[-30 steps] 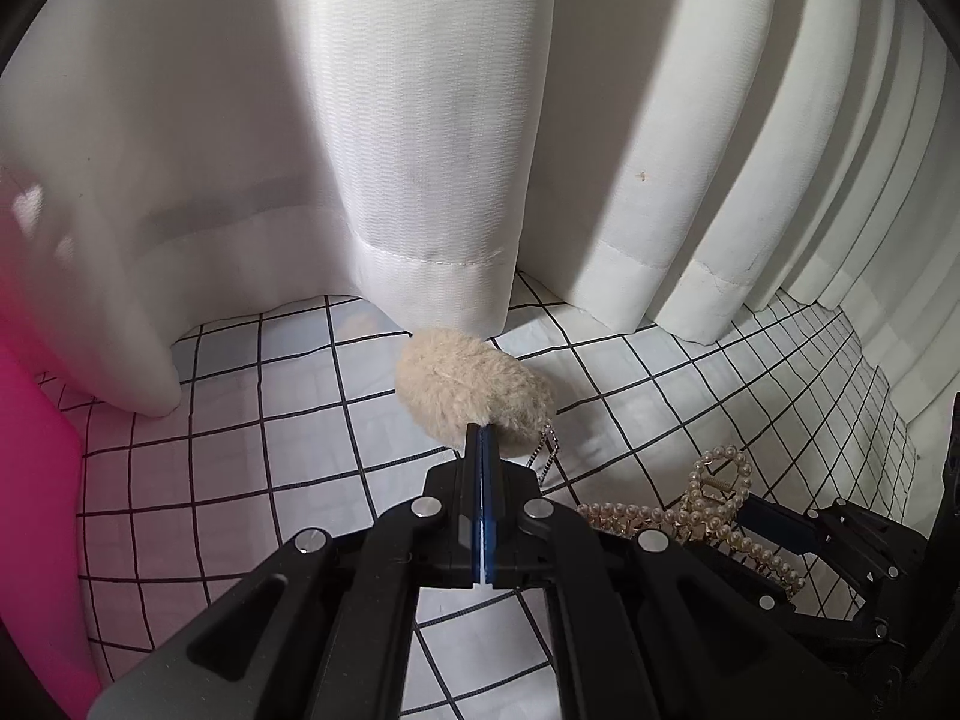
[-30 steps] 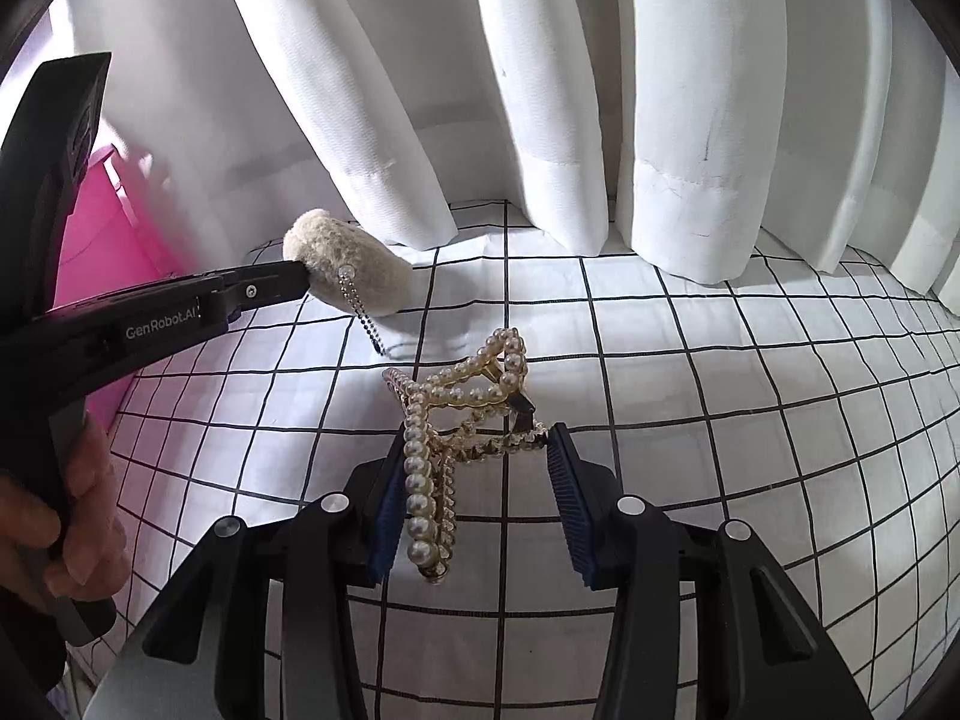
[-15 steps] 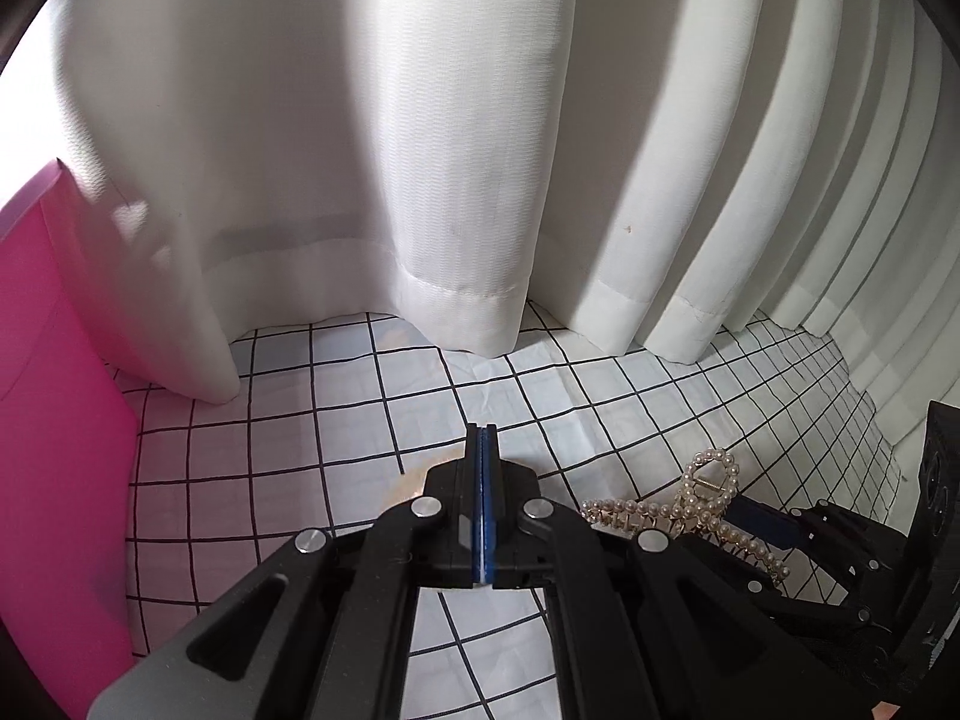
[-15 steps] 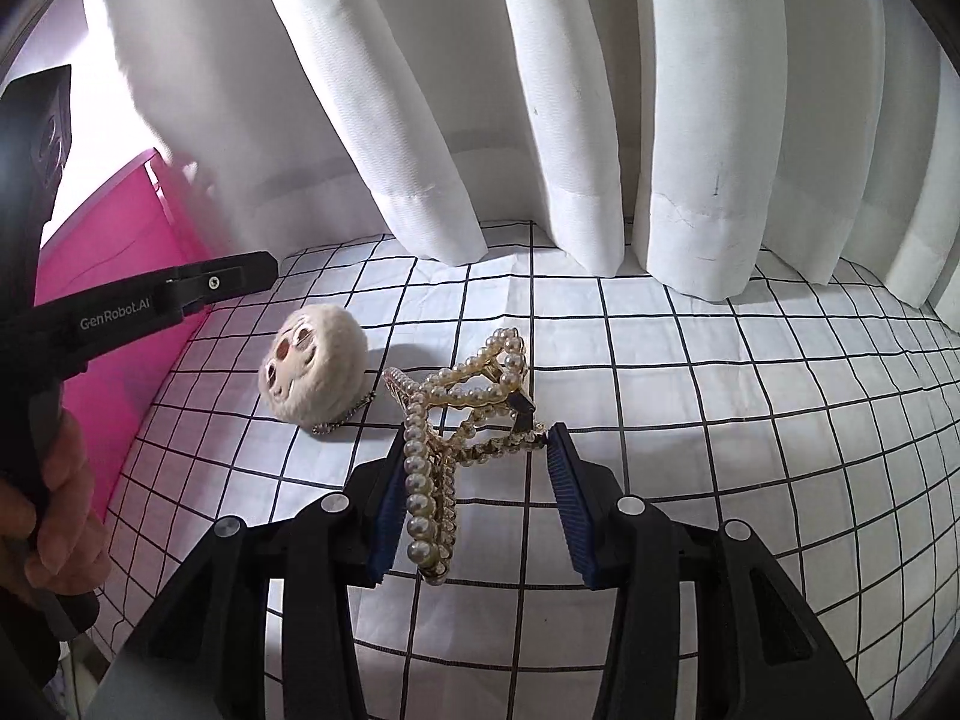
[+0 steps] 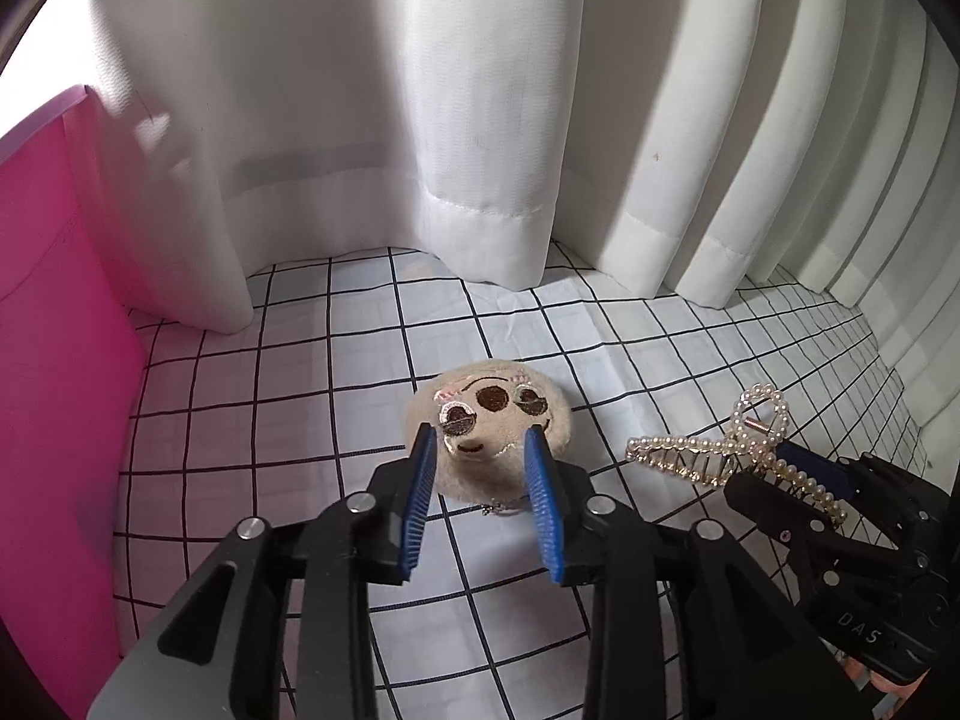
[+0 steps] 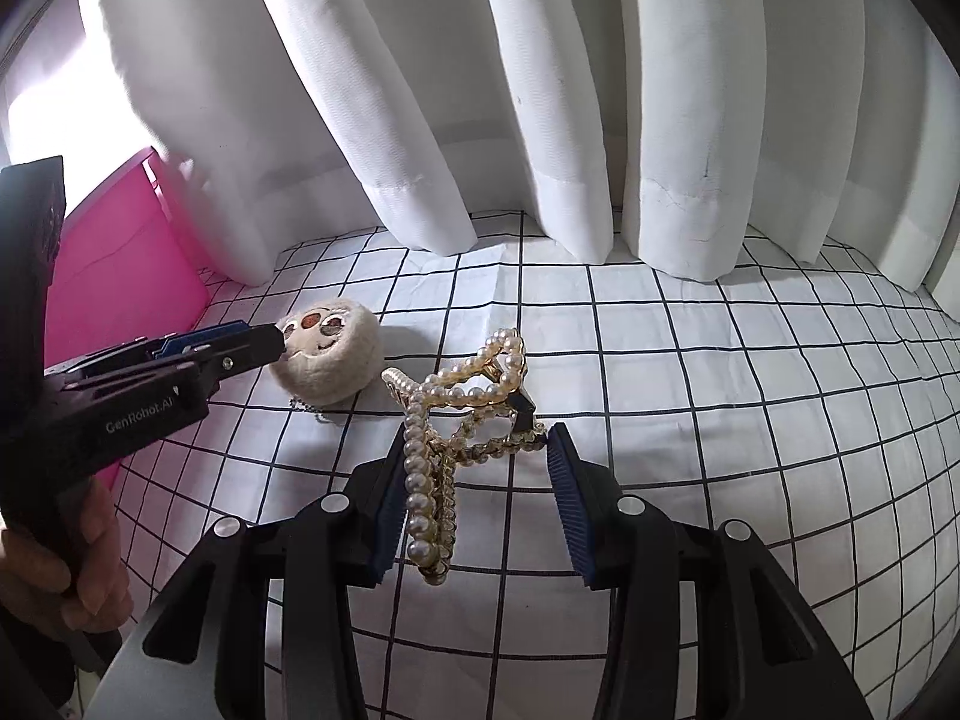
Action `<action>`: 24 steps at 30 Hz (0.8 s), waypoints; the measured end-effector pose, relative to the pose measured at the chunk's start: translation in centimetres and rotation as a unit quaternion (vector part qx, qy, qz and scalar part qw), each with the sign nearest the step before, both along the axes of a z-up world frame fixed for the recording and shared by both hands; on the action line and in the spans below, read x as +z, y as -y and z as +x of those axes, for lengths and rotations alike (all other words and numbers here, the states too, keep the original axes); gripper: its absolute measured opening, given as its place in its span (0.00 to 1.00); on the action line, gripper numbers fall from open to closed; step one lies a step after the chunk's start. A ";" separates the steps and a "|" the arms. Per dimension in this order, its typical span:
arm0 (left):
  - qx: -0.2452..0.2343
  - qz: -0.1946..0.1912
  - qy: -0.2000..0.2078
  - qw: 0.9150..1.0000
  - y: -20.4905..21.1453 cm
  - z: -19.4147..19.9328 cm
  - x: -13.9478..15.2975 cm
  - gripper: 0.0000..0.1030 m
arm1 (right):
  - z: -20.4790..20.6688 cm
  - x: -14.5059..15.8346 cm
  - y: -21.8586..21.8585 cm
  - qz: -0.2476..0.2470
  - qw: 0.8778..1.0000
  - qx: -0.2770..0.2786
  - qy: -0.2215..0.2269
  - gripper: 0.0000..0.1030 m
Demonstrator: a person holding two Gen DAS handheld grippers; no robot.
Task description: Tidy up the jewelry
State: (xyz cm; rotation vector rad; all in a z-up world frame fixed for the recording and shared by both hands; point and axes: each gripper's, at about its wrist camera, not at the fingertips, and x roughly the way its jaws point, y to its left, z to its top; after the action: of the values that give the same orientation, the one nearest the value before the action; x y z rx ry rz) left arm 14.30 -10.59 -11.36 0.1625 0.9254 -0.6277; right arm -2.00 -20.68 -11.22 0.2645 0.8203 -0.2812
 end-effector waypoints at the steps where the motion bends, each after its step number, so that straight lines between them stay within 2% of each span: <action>1: 0.000 0.002 0.000 1.000 0.1 -0.1 -0.3 0.41 | 0.0 -0.1 0.1 0.001 1.000 -0.003 -0.001 0.42; 2: -0.001 0.005 0.002 1.000 0.3 -0.2 -0.5 0.45 | 0.0 -0.2 0.2 0.002 1.000 -0.005 -0.001 0.42; 4: -0.006 0.009 0.006 1.000 0.6 -0.4 -0.8 0.48 | -0.1 -0.4 0.5 0.006 1.000 -0.011 -0.001 0.41; 5: -0.009 0.010 0.008 1.000 0.8 -0.6 -1.0 0.55 | -0.2 -0.4 0.6 0.007 1.000 -0.013 -0.001 0.42; 6: -0.009 0.013 0.012 1.000 1.0 -0.7 -1.1 0.71 | -0.3 -0.5 0.7 0.008 1.000 -0.016 0.000 0.42; 8: -0.006 0.013 0.027 1.000 1.3 -0.8 -1.3 0.82 | -0.4 -0.5 0.8 0.010 1.000 -0.020 0.001 0.42; 17: -0.001 0.047 0.023 0.999 3.6 1.1 -3.7 0.82 | -1.0 -0.9 1.3 0.012 0.999 -0.036 0.003 0.42; 22: 0.010 0.049 0.005 0.999 4.3 2.4 -4.9 0.82 | -1.3 -1.3 1.4 0.014 0.999 -0.041 0.002 0.42; 23: 0.010 0.050 0.004 0.999 4.4 2.5 -5.0 0.81 | -1.3 -1.3 1.4 0.015 0.999 -0.041 0.002 0.42; 24: 0.010 0.050 0.003 0.999 4.4 2.5 -5.0 0.74 | -1.4 -1.4 1.4 0.015 0.999 -0.041 0.002 0.42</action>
State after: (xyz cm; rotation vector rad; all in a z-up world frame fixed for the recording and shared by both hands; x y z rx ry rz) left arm 16.82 -15.01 -16.38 0.2449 0.9514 -0.5613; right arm -3.36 -22.09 -12.60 0.3277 0.8117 -0.3457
